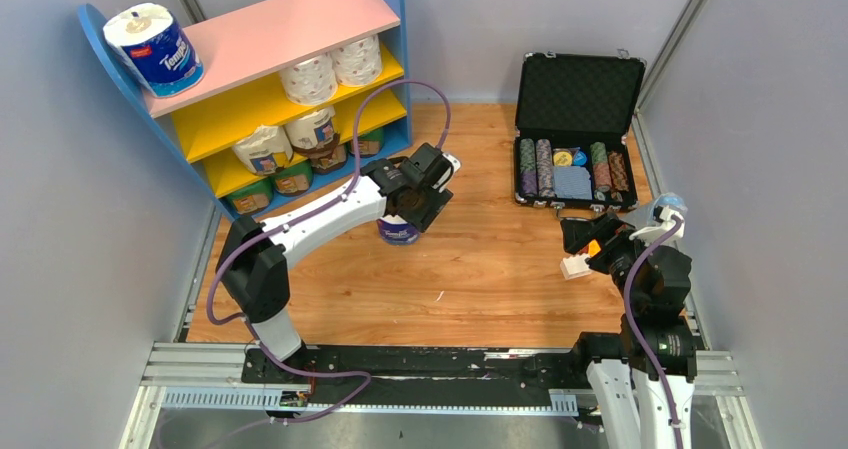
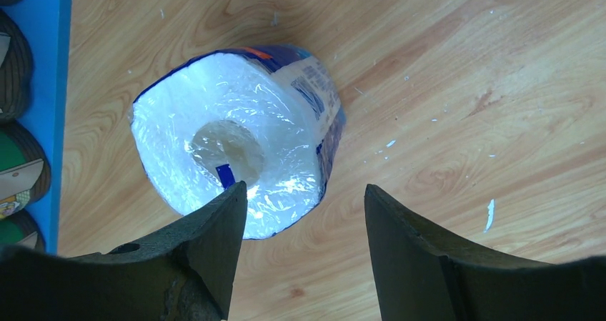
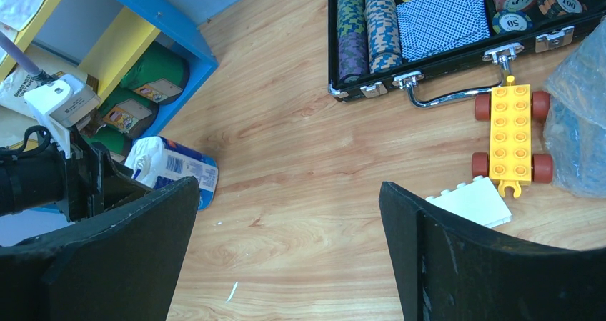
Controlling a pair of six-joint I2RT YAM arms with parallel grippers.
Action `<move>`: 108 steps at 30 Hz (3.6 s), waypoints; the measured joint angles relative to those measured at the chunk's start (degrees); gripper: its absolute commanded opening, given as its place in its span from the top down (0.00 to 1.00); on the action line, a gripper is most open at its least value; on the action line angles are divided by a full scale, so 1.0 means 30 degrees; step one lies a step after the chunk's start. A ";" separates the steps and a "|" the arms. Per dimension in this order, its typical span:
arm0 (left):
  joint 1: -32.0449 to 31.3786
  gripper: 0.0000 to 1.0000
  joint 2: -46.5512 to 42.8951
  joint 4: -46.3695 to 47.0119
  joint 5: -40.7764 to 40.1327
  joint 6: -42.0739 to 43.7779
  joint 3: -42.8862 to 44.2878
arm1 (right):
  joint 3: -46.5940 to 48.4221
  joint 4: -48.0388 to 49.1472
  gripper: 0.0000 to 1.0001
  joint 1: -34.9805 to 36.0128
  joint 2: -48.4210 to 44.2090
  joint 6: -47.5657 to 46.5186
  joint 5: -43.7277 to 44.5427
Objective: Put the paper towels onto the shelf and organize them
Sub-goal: Adjust the paper towel at the center of the board, then pick up the paper towel from the center of the board, then place the paper towel on the shelf.
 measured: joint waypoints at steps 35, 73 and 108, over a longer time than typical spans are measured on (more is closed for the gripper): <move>0.1013 0.67 0.0437 0.0197 0.0925 0.1115 -0.0233 | -0.0277 0.0306 0.00 0.0000 -0.0605 0.0000 -0.0153; 0.7672 0.61 -0.1209 -0.1056 -0.8575 0.8400 1.8068 | -0.0321 0.0306 0.00 0.0000 0.0182 0.0000 -0.0342; 1.1621 0.35 0.1406 0.1260 -0.6470 0.8378 2.0582 | -0.0328 0.0284 0.00 0.0000 0.0940 0.0015 -0.0306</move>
